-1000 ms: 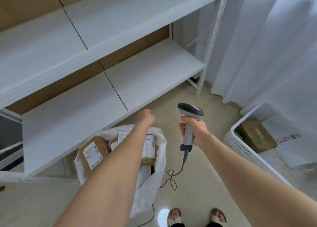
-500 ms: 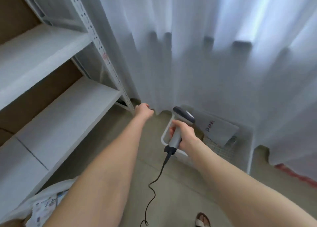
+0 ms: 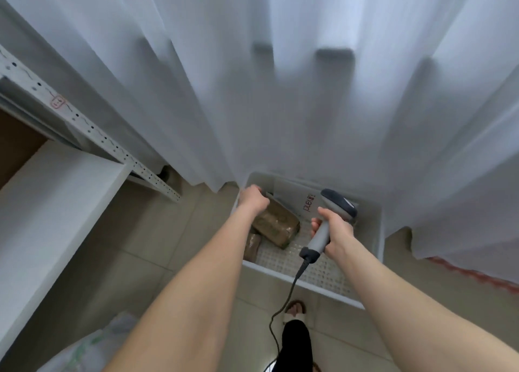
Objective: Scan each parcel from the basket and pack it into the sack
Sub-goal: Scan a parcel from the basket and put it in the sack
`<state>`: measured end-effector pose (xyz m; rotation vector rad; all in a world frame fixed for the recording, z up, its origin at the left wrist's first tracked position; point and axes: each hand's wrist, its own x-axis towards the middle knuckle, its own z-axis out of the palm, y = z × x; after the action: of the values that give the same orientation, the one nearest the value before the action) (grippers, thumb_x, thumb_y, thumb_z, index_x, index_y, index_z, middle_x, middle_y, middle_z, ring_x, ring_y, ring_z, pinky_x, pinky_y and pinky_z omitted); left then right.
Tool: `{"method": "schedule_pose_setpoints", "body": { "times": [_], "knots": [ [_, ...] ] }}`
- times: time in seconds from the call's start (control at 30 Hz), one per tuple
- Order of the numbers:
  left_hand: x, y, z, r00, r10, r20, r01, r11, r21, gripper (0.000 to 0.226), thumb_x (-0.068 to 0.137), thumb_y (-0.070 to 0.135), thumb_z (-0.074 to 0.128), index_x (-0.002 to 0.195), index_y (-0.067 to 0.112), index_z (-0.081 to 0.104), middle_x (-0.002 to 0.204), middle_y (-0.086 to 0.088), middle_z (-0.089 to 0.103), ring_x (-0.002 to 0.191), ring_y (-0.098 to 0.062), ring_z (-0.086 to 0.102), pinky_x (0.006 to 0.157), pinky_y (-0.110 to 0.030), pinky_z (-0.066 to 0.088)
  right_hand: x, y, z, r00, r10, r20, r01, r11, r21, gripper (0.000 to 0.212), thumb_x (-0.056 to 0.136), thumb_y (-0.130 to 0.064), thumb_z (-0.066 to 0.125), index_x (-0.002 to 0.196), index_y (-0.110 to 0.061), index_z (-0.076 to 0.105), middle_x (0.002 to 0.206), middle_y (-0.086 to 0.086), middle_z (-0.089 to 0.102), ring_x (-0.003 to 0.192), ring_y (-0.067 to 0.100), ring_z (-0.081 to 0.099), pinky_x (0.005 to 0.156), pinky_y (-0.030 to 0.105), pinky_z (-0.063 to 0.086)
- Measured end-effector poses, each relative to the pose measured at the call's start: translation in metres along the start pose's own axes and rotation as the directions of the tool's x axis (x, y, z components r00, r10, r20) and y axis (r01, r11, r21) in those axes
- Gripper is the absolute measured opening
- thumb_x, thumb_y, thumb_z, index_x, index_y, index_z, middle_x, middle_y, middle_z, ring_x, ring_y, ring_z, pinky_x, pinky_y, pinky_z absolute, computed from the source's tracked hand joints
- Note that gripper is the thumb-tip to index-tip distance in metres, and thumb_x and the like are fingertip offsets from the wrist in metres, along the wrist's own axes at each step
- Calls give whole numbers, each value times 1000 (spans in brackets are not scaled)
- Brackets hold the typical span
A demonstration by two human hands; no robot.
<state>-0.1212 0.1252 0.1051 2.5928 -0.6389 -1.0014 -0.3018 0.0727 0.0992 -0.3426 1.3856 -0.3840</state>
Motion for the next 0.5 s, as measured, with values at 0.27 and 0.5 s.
{"method": "schedule_pose_setpoints", "body": {
  "times": [0.27,0.5],
  "knots": [
    [120,-1,96,989,-46,141,36,997,70,49,90,11,56,138,12,46,142,-13,44,126,-28,48,102,-32,41,142,-6,-3,995,88,-46,-88,996,2,13,89,-14,68,88,-4,60,66,9,62,57,17,57,56,31,51],
    [212,-42,208,974,-95,204,71,990,126,47,91,16,55,137,10,47,142,-15,44,128,-29,46,104,-34,40,278,25,-18,981,188,-47,-189,982,-26,14,92,-16,65,87,-5,59,68,8,58,57,17,55,49,26,50]
  ]
}}
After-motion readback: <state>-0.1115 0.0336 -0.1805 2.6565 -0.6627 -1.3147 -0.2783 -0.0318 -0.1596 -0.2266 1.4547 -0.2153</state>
